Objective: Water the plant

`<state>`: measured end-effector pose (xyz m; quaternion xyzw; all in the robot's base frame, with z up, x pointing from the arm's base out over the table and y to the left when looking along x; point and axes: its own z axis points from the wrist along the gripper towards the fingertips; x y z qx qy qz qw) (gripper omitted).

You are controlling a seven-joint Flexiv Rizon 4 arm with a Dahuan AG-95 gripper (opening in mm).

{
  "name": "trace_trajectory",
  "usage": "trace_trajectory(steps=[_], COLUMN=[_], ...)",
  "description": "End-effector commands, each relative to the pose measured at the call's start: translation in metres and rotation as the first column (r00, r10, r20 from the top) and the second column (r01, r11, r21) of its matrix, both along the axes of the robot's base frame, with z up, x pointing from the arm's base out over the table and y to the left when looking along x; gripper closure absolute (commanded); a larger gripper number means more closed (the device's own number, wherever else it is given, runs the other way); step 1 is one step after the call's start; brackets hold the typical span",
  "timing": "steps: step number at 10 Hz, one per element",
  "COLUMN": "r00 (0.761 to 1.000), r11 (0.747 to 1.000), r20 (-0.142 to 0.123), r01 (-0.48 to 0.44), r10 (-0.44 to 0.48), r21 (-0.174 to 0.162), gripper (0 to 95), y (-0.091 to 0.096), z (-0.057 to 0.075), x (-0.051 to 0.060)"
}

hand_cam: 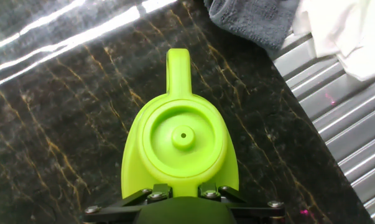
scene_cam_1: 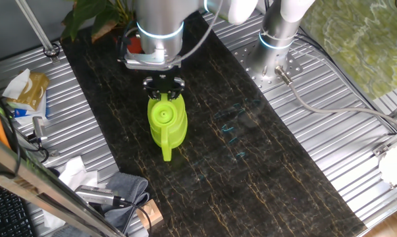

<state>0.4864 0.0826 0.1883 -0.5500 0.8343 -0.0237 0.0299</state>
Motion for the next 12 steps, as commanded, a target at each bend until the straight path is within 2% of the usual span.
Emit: trace_trajectory(steps=[1, 3, 5, 8, 9, 12], r00=[0.962, 0.954, 0.959, 0.967, 0.975, 0.992], r11=[0.961, 0.954, 0.959, 0.967, 0.975, 0.992], r20=[0.009, 0.005, 0.008, 0.007, 0.005, -0.011], r01=[-0.273, -0.301, -0.283, -0.255, -0.223, -0.123], r10=[0.274, 0.301, 0.283, 0.255, 0.222, 0.124], r21=[-0.032, -0.019, -0.002, 0.005, 0.021, 0.035], gripper=[95.0, 95.0, 95.0, 95.0, 95.0, 95.0], y=[-0.0004, -0.0004, -0.0004, -0.0004, -0.0004, -0.0004], z=[0.0007, 0.0007, 0.0007, 0.0007, 0.0007, 0.0007], x=[-0.0004, -0.0004, -0.0004, -0.0004, -0.0004, -0.0004])
